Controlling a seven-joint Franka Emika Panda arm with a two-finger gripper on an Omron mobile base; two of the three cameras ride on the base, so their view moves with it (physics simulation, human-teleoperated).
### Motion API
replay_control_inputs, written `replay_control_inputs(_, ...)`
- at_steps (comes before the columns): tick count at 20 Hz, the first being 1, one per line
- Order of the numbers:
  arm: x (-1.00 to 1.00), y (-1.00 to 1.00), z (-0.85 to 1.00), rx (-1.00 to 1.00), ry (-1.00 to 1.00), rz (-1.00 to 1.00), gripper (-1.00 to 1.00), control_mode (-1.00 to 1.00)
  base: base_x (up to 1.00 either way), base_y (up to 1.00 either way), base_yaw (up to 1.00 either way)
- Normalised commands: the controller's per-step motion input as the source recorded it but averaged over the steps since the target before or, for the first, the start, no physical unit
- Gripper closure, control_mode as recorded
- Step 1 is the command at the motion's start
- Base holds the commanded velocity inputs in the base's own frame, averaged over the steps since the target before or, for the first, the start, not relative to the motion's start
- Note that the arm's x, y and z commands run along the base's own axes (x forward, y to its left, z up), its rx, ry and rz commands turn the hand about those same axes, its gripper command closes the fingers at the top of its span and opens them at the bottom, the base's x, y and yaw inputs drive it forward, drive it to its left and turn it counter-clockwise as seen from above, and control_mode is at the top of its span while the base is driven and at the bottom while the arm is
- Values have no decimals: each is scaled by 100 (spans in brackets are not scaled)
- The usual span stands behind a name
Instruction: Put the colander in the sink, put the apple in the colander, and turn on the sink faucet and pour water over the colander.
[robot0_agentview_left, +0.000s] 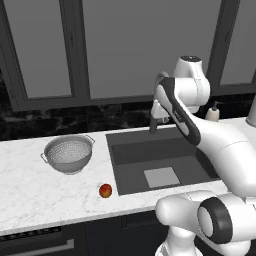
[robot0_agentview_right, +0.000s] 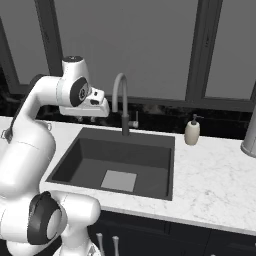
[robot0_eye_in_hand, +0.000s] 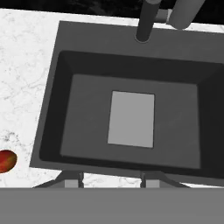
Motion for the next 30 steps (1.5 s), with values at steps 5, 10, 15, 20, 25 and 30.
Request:
replay_control_inputs(5, -12, 2, -1, 0, 0, 1, -100, -100, 0, 0, 0)
replay_control_inputs(10, -43, 34, -10, 0, 0, 1, -100, -100, 0, 0, 0)
replay_control_inputs(15, -24, 63, -21, 6, 0, -9, -100, -100, 0, 0, 0)
replay_control_inputs(20, -1, 74, -32, 15, 0, -29, -100, -100, 0, 0, 0)
replay_control_inputs(25, 21, 82, -39, 15, 5, -33, -100, -100, 0, 0, 0)
replay_control_inputs(30, 36, 72, -32, 16, 10, -16, -100, -100, 0, 0, 0)
